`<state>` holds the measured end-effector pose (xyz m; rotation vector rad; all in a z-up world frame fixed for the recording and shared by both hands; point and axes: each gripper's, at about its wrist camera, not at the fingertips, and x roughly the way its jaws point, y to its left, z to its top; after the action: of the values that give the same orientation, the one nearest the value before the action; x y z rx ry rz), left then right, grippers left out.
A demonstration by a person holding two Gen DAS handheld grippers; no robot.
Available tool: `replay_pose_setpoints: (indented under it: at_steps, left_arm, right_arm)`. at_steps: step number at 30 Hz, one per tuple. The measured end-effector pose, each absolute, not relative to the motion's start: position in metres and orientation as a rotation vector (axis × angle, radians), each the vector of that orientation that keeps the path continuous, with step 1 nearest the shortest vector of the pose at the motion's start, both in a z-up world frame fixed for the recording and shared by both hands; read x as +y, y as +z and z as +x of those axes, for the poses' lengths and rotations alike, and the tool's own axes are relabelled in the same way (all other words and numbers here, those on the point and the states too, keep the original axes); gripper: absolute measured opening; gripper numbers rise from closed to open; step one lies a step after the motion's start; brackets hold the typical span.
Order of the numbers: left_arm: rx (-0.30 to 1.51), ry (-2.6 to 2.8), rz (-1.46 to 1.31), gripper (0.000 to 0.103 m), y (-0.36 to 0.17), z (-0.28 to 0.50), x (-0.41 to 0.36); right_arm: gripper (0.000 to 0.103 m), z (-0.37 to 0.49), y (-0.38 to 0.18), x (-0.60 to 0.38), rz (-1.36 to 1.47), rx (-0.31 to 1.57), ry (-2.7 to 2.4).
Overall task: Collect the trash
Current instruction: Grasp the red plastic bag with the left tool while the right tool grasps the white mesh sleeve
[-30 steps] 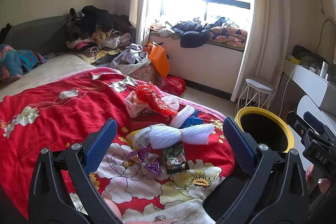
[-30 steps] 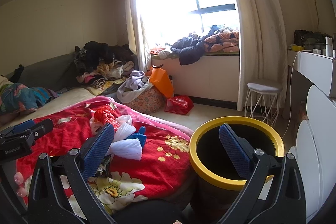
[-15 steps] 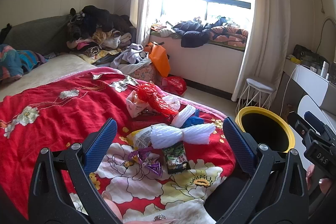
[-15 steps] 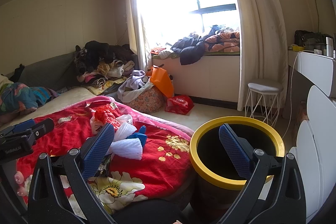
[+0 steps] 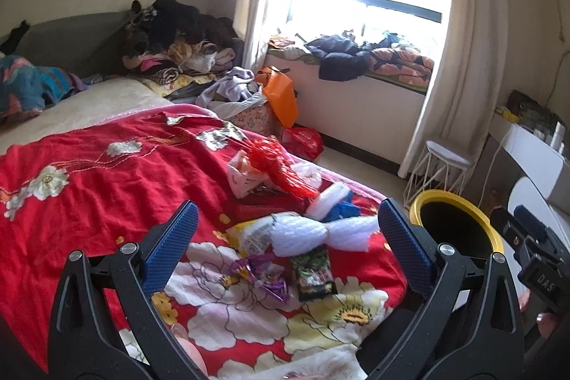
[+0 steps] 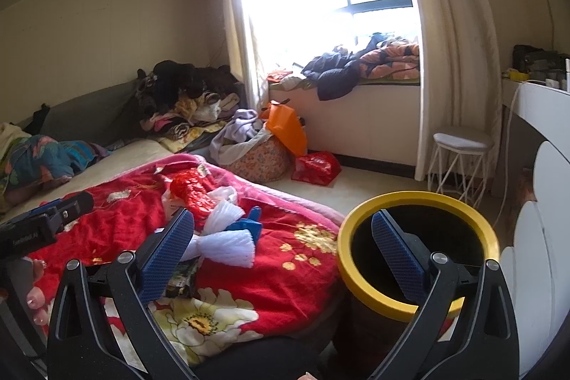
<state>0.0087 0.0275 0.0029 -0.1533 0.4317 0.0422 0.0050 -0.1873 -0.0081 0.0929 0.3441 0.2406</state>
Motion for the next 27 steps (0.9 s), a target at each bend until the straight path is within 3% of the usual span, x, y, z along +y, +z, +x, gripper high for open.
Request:
replay_pose_setpoints:
  at_steps: [16, 27]
  left_arm:
    - [0.424, 0.101, -0.253, 0.093, 0.010, 0.037, 0.097]
    - [0.523, 0.020, -0.230, 0.093, 0.001, 0.110, 0.099]
  right_arm:
    - [0.097, 0.077, -0.011, -0.121, 0.090, 0.539, 0.385]
    - [0.094, 0.142, -0.045, -0.113, 0.174, 0.710, 0.332]
